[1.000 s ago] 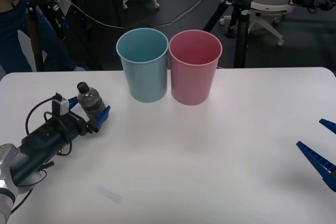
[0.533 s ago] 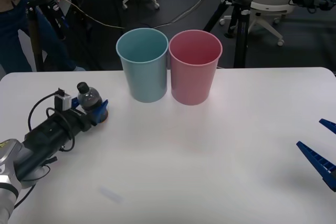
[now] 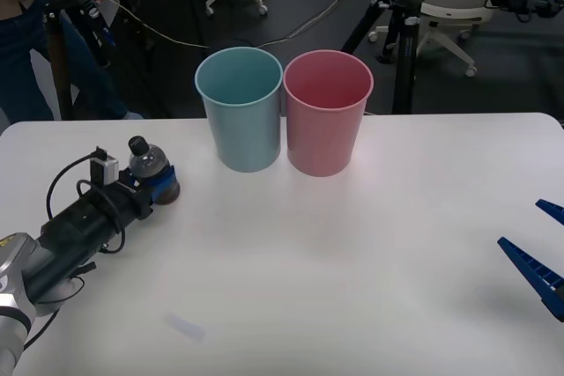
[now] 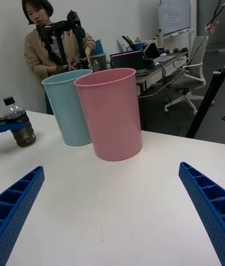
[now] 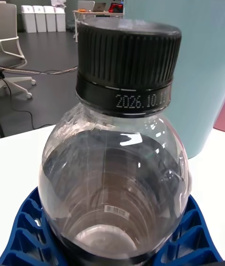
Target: Grasp the object on the table and drop it into the matching bin: aluminum can to the light blue bin, PET bottle to the pink bin.
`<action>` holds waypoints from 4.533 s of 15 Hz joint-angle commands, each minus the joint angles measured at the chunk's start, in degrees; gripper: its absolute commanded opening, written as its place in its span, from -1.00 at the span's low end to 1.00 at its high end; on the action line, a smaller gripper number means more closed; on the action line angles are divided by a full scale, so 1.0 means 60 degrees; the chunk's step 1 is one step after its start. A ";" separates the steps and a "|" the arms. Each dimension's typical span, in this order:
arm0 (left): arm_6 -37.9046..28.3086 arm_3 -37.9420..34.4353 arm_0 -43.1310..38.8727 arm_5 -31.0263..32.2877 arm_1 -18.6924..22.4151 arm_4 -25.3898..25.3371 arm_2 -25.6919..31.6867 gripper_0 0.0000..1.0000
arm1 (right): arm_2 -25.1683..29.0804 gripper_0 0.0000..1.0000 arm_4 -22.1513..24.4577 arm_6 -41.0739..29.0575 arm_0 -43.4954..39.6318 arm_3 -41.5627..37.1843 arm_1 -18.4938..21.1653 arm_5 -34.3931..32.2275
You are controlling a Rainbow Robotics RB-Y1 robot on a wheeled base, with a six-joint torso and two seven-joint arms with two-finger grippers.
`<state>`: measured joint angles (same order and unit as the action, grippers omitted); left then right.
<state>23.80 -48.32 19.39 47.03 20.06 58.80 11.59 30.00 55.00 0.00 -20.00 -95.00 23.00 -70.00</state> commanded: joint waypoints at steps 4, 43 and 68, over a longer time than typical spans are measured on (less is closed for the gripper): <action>-0.0319 -0.1381 -0.1048 0.0013 0.0070 -0.0015 -0.0027 -1.00 | 0.0000 1.00 0.0000 0.0000 0.0000 0.0000 0.0000 0.0000; -1.2770 -1.3422 -0.2704 -0.3957 0.5563 0.3779 -0.3074 -1.00 | 0.0000 1.00 0.0000 0.0000 0.0000 0.0000 0.0000 0.0000; -1.3883 -0.4149 0.6100 -0.3606 0.0670 0.6870 -0.6810 -0.91 | 0.0000 1.00 0.0000 0.0000 0.0000 0.0000 0.0000 0.0000</action>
<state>-59.50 -74.41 55.72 25.38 25.09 99.01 -29.28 30.00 55.00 0.00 -20.00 -95.00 23.00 -70.00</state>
